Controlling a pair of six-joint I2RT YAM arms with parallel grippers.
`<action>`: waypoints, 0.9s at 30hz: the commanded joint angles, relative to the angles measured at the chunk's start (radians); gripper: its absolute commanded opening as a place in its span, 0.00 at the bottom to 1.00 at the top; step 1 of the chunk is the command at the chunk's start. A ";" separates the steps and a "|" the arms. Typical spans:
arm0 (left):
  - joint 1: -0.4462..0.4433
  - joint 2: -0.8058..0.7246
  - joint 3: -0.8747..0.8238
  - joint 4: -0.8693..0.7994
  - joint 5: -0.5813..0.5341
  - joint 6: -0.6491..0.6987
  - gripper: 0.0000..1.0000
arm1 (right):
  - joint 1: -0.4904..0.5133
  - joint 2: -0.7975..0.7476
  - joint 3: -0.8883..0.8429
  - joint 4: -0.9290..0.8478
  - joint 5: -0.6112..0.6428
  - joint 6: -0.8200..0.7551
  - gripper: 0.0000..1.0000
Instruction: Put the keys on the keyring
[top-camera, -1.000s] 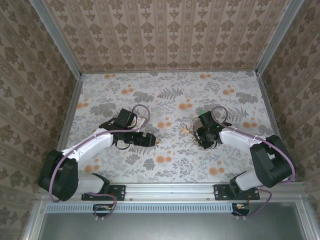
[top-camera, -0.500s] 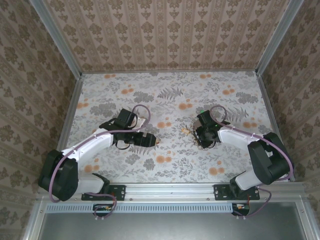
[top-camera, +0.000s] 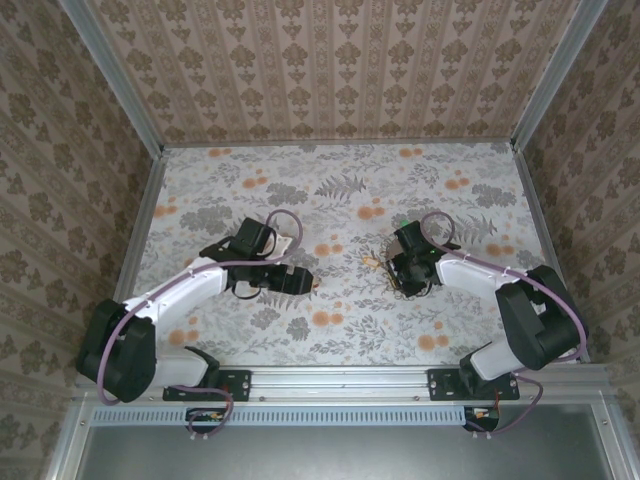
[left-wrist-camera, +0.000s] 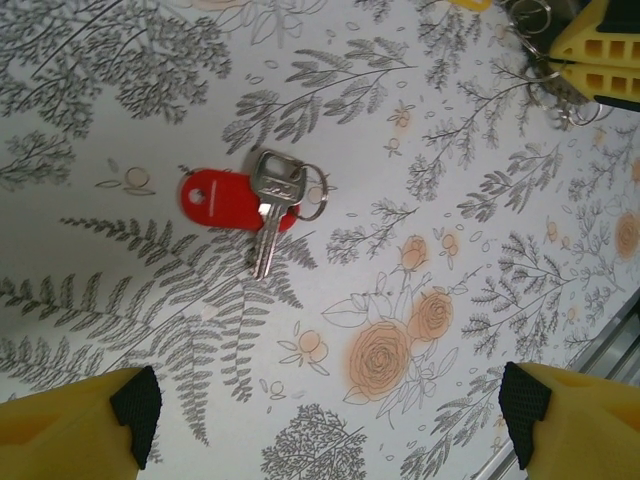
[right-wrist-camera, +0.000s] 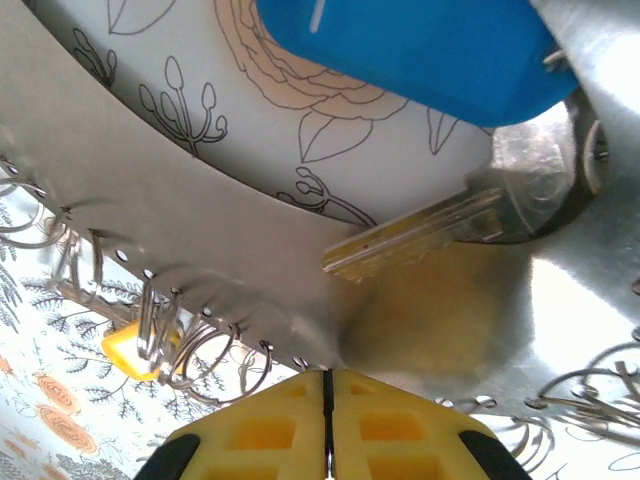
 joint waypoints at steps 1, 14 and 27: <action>-0.035 -0.047 -0.015 0.071 -0.008 0.056 0.92 | 0.007 -0.025 -0.020 -0.050 0.004 0.031 0.05; -0.271 -0.107 -0.184 0.694 0.052 0.547 0.92 | 0.026 -0.228 -0.071 -0.067 -0.008 0.197 0.00; -0.364 0.280 -0.004 0.995 0.051 0.591 0.38 | 0.052 -0.457 -0.079 -0.176 -0.029 0.254 0.00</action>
